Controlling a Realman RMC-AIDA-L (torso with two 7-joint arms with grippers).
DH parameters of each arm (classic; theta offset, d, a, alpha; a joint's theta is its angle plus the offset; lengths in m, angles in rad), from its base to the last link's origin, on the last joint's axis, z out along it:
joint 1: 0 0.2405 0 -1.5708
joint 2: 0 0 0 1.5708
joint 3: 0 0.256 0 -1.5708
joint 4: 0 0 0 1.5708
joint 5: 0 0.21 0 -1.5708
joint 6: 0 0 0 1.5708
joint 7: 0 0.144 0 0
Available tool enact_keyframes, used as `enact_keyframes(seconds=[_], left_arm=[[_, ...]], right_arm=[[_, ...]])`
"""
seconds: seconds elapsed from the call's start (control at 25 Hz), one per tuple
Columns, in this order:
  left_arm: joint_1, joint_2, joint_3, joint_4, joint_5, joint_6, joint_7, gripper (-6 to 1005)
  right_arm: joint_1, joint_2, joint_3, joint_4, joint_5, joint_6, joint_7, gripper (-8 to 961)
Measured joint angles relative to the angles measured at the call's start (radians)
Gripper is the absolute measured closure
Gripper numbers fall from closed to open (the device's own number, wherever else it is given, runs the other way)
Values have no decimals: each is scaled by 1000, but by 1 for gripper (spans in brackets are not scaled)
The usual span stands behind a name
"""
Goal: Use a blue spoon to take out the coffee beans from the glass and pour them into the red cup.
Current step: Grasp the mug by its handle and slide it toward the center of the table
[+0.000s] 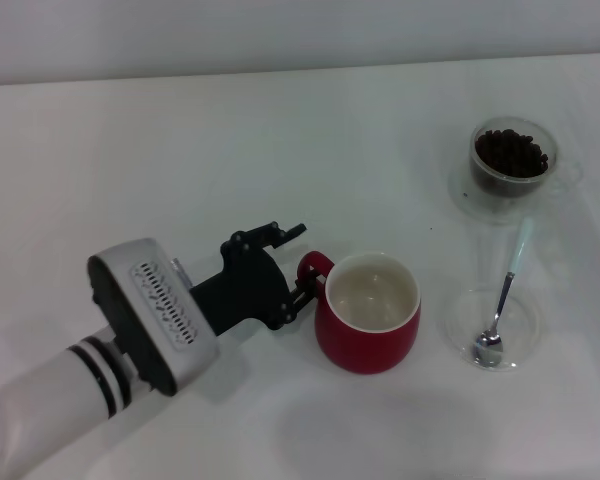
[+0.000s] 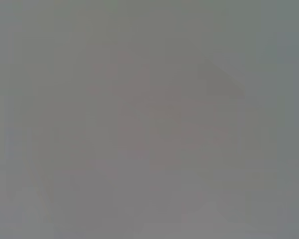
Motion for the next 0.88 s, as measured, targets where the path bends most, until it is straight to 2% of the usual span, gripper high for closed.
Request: enact_keyframes(seconds=[0.28, 0.48, 0.72, 0.88], left_arm=[[52, 5, -28, -10, -8, 65, 27, 376], [91, 6, -32, -12, -8, 95, 50, 341], [157, 12, -34, -13, -11, 191, 51, 300], [193, 13, -61, -18, -12, 225, 44, 300]], right_arm=[[-2, 0, 0, -1, 0, 0, 0, 82], [-2, 0, -1, -1, -3, 0, 0, 82], [-12, -1, 0, 2, -4, -7, -2, 82], [-20, -2, 0, 3, -3, -8, -2, 82]])
